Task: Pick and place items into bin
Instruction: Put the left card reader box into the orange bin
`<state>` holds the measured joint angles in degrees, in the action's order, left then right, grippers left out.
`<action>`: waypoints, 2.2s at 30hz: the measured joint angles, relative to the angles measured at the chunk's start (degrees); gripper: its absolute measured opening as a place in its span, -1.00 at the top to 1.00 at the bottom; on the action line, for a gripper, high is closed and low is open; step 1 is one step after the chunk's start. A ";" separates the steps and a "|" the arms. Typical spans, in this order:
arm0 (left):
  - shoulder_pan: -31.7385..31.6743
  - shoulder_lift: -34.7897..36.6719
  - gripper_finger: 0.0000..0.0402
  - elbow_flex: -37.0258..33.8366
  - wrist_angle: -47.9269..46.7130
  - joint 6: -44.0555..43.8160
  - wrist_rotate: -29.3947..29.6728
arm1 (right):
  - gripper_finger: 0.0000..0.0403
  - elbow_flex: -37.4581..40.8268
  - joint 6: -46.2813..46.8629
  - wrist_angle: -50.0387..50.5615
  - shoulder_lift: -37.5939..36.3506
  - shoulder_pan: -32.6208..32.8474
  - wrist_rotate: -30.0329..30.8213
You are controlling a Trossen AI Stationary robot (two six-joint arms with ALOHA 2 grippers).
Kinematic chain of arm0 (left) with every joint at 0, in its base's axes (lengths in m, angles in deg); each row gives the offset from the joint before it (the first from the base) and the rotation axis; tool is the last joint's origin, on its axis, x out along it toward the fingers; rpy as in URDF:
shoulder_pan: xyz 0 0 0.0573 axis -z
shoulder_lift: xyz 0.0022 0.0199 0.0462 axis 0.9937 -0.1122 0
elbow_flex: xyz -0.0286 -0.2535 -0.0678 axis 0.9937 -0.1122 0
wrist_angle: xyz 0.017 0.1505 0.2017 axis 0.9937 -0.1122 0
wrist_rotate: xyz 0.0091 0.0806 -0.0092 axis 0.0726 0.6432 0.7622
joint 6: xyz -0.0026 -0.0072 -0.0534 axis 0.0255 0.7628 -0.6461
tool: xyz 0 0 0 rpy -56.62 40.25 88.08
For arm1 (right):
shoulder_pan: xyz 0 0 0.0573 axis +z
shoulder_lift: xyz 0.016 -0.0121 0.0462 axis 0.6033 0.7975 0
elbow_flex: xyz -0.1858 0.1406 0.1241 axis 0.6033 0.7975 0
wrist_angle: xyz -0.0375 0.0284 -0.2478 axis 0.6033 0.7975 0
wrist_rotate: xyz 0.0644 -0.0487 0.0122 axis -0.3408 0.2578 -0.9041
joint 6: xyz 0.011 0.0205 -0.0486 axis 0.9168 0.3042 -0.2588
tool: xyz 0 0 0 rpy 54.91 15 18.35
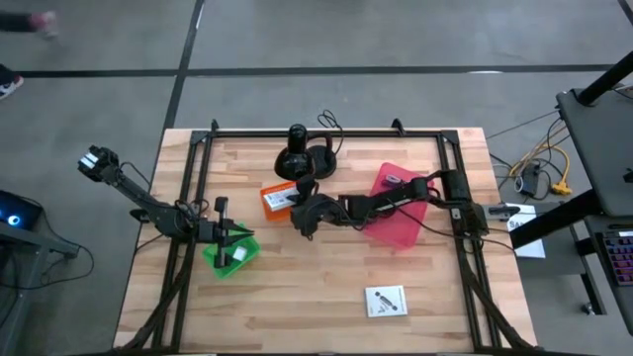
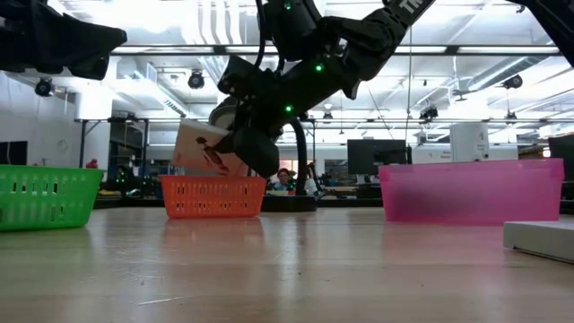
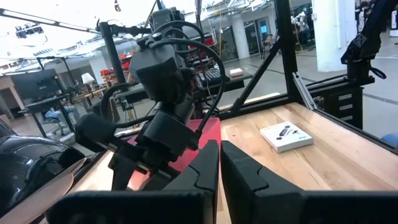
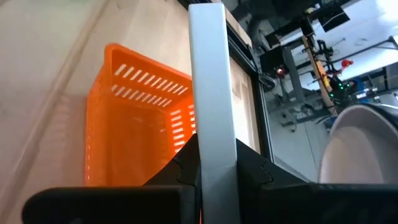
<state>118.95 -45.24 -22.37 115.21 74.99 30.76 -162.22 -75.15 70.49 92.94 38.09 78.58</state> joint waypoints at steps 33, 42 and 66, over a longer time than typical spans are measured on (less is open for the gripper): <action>-0.02 -0.02 0.99 -0.04 -0.04 0.00 0.02 | 0.67 0.07 -1.57 -1.55 3.50 -1.54 0.20; 0.00 -0.02 0.99 -0.04 -0.07 0.00 0.00 | 0.62 -1.43 -1.79 -1.20 3.54 -1.50 1.23; 0.00 -1.86 0.99 0.11 0.00 0.00 0.00 | 0.38 -3.48 -2.64 3.49 3.54 -0.73 1.14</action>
<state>118.95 -47.09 -22.26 115.21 74.99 30.76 -165.69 -77.78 73.98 96.49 37.35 79.72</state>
